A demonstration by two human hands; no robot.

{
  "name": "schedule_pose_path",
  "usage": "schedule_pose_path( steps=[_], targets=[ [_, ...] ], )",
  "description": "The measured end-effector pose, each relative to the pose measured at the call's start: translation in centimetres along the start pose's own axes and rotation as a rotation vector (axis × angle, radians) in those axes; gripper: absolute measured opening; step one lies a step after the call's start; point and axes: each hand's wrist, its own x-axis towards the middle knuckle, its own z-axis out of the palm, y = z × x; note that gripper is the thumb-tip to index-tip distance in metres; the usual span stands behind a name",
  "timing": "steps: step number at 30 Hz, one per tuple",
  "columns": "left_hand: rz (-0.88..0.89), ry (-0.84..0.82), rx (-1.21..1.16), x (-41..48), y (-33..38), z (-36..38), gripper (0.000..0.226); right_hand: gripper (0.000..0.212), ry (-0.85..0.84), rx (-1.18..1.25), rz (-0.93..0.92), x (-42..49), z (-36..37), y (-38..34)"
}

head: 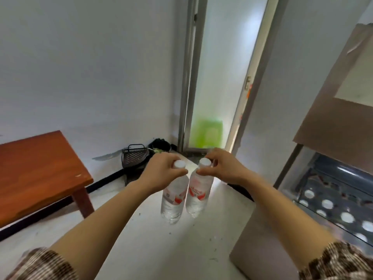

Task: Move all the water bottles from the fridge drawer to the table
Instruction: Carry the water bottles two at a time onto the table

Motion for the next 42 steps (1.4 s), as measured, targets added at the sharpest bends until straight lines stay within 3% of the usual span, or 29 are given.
schedule_pose_path(
  steps=[11, 17, 20, 24, 27, 31, 42],
  targets=[
    [-0.318, 0.222, 0.070, -3.3, -18.8, -13.5, 0.016, 0.022, -0.284, 0.034, -0.220, 17.3, 17.2, -13.4],
    [-0.476, 0.324, 0.039, -2.2, -29.2, -21.0, 0.011, 0.034, -0.324, 0.034, -0.356, 28.2, 25.5, -21.1],
    [-0.552, 0.362, 0.041, -1.4, -33.8, -24.9, 0.008, 0.023, -0.358, 0.061, -0.381, 33.0, 29.1, -25.0],
    [-0.614, 0.455, 0.034, -0.7, -39.6, -29.8, 0.011, 0.031, -0.357, 0.087, -0.400, 38.8, 33.8, -29.9],
    [-0.644, 0.468, 0.054, -0.1, -44.1, -33.3, 0.011, 0.021, -0.370, 0.126, -0.411, 42.6, 37.1, -33.6],
    [-0.654, 0.462, 0.130, 1.0, -50.4, -37.7, 0.006, 0.041, -0.386, 0.126, -0.410, 47.7, 42.0, -38.2],
    [-0.658, 0.325, 0.133, 3.0, -70.0, -49.7, 0.013, 0.021, -0.421, 0.086, -0.299, 60.4, 55.7, -48.4]
  ],
)
